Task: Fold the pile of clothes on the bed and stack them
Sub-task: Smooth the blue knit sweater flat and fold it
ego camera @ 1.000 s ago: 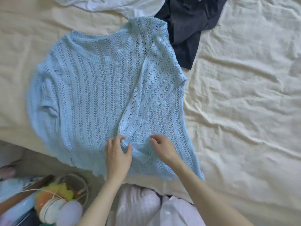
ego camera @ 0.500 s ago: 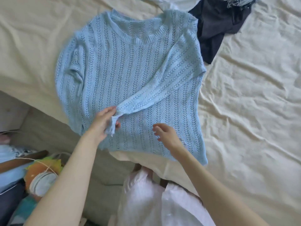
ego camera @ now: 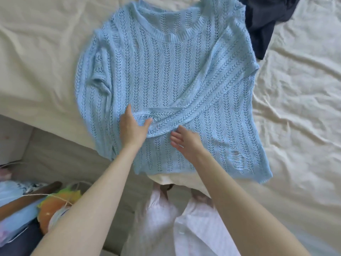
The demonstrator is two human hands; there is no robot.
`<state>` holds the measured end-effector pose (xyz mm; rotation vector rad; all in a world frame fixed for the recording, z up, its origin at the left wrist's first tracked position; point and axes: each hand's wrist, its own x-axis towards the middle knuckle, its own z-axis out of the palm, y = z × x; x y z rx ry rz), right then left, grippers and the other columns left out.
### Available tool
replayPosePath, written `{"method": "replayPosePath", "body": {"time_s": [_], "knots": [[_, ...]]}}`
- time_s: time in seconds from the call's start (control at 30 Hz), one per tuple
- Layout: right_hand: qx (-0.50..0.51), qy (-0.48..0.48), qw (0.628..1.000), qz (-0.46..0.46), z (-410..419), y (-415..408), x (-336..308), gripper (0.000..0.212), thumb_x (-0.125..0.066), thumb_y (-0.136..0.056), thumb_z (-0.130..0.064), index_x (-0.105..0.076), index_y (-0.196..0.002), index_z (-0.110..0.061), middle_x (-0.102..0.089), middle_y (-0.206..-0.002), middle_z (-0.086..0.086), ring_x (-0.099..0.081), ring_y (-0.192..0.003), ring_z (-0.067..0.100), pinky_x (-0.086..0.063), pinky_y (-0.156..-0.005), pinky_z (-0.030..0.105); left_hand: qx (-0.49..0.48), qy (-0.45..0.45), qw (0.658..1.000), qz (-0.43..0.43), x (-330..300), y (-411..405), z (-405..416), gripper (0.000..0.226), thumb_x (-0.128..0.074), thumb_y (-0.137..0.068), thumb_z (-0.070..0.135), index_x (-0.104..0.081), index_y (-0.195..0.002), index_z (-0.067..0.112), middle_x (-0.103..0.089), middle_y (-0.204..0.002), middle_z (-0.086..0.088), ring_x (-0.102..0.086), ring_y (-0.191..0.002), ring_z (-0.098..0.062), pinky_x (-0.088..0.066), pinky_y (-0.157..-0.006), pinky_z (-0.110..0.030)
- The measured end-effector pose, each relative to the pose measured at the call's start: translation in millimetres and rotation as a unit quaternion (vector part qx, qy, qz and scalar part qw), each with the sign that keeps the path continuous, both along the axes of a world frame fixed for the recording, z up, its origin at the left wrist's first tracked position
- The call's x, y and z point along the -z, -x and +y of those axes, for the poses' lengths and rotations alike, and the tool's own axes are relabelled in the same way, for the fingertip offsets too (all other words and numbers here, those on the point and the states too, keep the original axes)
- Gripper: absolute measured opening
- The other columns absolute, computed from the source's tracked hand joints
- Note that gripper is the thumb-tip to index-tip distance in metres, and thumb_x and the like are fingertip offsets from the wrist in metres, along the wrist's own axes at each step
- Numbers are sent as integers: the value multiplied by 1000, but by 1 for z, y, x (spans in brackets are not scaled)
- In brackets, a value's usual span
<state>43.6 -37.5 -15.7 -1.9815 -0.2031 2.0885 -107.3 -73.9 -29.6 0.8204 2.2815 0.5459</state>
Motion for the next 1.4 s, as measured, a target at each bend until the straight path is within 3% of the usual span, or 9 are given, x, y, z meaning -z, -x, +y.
{"method": "replayPosePath", "body": {"time_s": [0.17,0.33,0.43,0.67,0.83,1.0,1.13,1.23,1.4], "knots": [[37,11,999,7,1,24,3,22,-56,-95,-20,-42,-79,-15,-37,-55,0,-34,-44,11,-29,-52,26,-70,70,984,-147,5,30,12,50,-63,-89,29,-48,-133,9,-46,-139,-6,-45,-126,-24,-35,-97,-31],[48,-79,995,-38,-14,30,-6,12,-47,-93,-10,-40,-84,-13,-39,-70,5,-41,-63,17,-41,-64,32,-191,-35,924,-330,-12,38,-27,4,-55,-93,21,-58,-91,20,-64,-91,-1,-62,-81,-19,-47,-67,-34],[-15,-136,989,-59,-31,25,-10,12,-48,-96,-20,-44,-89,-12,-48,-80,3,-55,-63,12,-53,-70,27,-210,-42,907,-364,-15,33,-50,9,-52,-96,19,-57,-103,18,-67,-93,1,-68,-77,-12,-54,-57,-32],[-194,-119,960,-164,-42,23,6,15,-53,-94,-17,-45,-104,-10,-57,-92,5,-55,-72,14,-44,-66,25,-205,42,939,-274,4,42,-61,9,-48,-97,7,-50,-104,12,-60,-94,-11,-60,-66,-18,-54,-52,-28],[-440,-353,728,-390,-39,30,-4,36,-51,-95,-27,-48,-126,-9,-51,-125,9,-45,-116,27,-34,-95,37,-184,26,981,-61,8,92,-57,20,-51,-93,9,-51,-113,9,-58,-109,-12,-54,-88,-21,-46,-82,-34],[-618,-397,586,-342,-20,59,4,53,-39,-99,-40,-25,-147,-23,-9,-159,5,-5,-146,25,-6,-116,45,-184,43,982,3,16,164,-41,50,-59,-89,14,-40,-135,6,-40,-137,-14,-45,-121,-27,-35,-103,-33],[-672,-352,582,-292,-17,74,19,58,-34,-99,-44,-13,-150,-25,6,-160,3,6,-147,25,-3,-116,49,-142,69,979,-133,20,179,-44,37,-62,-90,18,-50,-123,5,-58,-123,-10,-54,-107,-21,-42,-90,-28],[-691,-324,587,-271,-13,73,24,60,-33,-100,-44,-7,-151,-26,10,-160,3,9,-146,25,1,-116,49,-58,169,979,-94,20,175,-58,26,-61,-89,27,-60,-106,8,-63,-109,-11,-57,-103,-29,-45,-90,-38],[-689,-312,621,-207,1,66,15,57,-36,-101,-38,-13,-152,-25,7,-160,3,7,-147,23,0,-116,47,-155,88,984,-25,-7,171,-70,16,-53,-90,24,-52,-84,9,-53,-76,-5,-50,-77,-26,-32,-60,-33]]}}
